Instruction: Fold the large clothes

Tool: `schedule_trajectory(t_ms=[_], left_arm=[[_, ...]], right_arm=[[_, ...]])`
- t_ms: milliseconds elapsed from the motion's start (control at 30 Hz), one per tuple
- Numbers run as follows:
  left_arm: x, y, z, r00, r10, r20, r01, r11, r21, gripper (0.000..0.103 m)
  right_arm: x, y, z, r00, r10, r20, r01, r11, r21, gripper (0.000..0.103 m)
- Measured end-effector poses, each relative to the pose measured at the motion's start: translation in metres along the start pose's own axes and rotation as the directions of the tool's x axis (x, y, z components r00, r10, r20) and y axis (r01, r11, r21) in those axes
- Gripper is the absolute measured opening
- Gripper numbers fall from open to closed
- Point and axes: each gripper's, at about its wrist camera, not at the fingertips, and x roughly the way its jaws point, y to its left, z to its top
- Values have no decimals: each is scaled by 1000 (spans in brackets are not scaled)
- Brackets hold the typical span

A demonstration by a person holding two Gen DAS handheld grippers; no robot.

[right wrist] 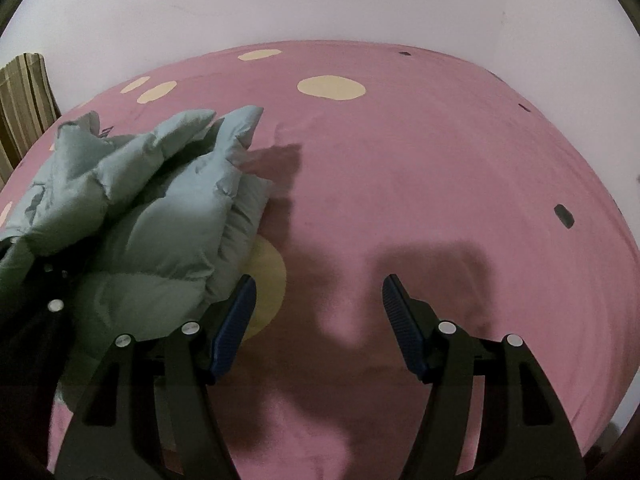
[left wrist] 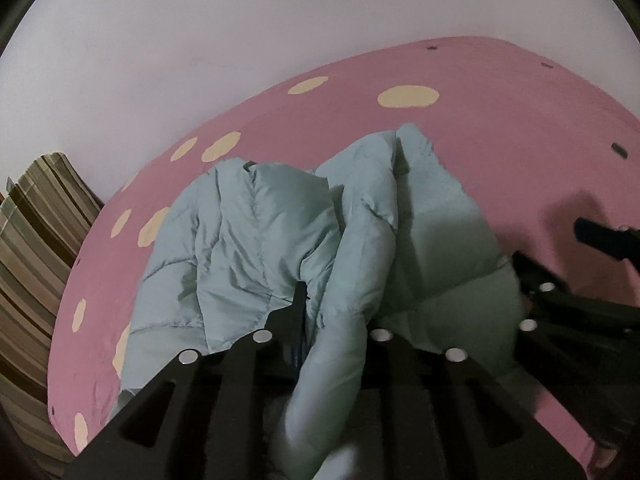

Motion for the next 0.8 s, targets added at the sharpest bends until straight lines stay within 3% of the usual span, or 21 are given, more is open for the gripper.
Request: schedule_trajectory(t_ms=[200, 367, 467, 567, 700, 800], left_arm=[[-44, 2, 1, 993, -88, 75, 92, 994, -52, 50], [-94, 21, 6, 975, -124, 186, 139, 988, -73, 57], [-113, 60, 4, 968, -59, 245, 96, 985, -144, 63], [-107, 101, -1, 970, 23, 243, 38, 970, -241, 64], [-77, 157, -18, 977, 136, 164, -71, 933, -352, 64], [-51, 181, -33, 985, 137, 101, -86, 913, -399, 64]], right_arm=[[-1, 0, -1, 1000, -23, -3, 23, 1000, -13, 65], [-13, 1, 2, 999, -32, 17, 33, 999, -18, 65], [-25, 3, 7, 999, -23, 40, 23, 1000, -17, 65], [-37, 10, 14, 998, 6, 60, -5, 1000, -18, 65], [-48, 25, 26, 995, 54, 79, -52, 998, -18, 67], [-52, 42, 39, 991, 102, 84, -101, 995, -25, 67]])
